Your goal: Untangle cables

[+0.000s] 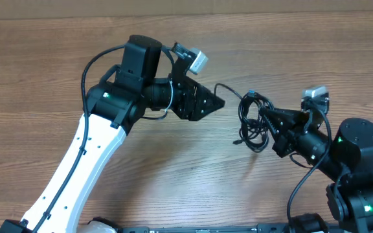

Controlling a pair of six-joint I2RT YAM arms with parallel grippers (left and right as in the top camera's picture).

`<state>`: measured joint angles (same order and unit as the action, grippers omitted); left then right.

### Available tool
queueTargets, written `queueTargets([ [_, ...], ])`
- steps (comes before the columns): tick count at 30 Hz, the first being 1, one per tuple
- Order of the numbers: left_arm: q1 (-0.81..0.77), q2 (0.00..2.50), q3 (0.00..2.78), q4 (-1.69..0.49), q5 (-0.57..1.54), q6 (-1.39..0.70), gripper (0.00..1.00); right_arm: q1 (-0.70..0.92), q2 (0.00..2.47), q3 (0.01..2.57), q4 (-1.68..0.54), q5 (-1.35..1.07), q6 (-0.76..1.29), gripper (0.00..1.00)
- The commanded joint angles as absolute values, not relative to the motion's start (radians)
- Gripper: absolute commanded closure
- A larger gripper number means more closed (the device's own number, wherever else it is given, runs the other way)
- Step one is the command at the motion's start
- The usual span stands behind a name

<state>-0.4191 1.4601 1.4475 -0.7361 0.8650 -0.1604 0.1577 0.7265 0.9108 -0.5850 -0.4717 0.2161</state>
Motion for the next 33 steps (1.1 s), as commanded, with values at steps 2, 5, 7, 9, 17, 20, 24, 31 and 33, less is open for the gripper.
queueTargets([
  [2,-0.437,1.435,1.469,-0.756,0.962,-0.213,0.32,0.156,0.72,0.934,-0.523,-0.461,0.35,0.96],
  [5,-0.446,1.435,1.469,-0.755,0.96,-0.267,0.18,0.156,0.72,0.934,-0.472,-0.461,0.445,0.96],
  [7,-0.454,1.435,1.469,-0.754,0.961,-0.294,0.12,0.156,0.72,0.934,-0.429,-0.465,0.508,0.96],
  [9,-0.46,1.435,1.469,-0.754,0.961,-0.324,0.09,0.156,0.72,0.934,-0.397,-0.464,0.535,0.96],
  [17,-0.472,1.435,1.469,-0.694,0.959,-0.447,0.0,0.156,0.72,0.934,-0.35,-0.551,0.58,0.96],
  [20,-0.502,1.435,1.469,-0.625,0.958,-0.484,0.0,0.156,0.72,0.934,-0.331,-0.589,0.58,0.96],
  [24,-0.529,1.435,1.469,-0.605,0.932,-0.487,0.13,0.156,0.72,0.934,-0.318,-0.609,0.58,0.96],
  [31,-0.532,1.435,1.469,-0.604,0.933,-0.488,0.33,0.156,0.72,0.934,-0.303,-0.61,0.629,0.96],
  [33,-0.532,1.435,1.469,-0.604,0.933,-0.488,0.47,0.156,0.72,0.934,-0.303,-0.641,0.629,0.96],
])
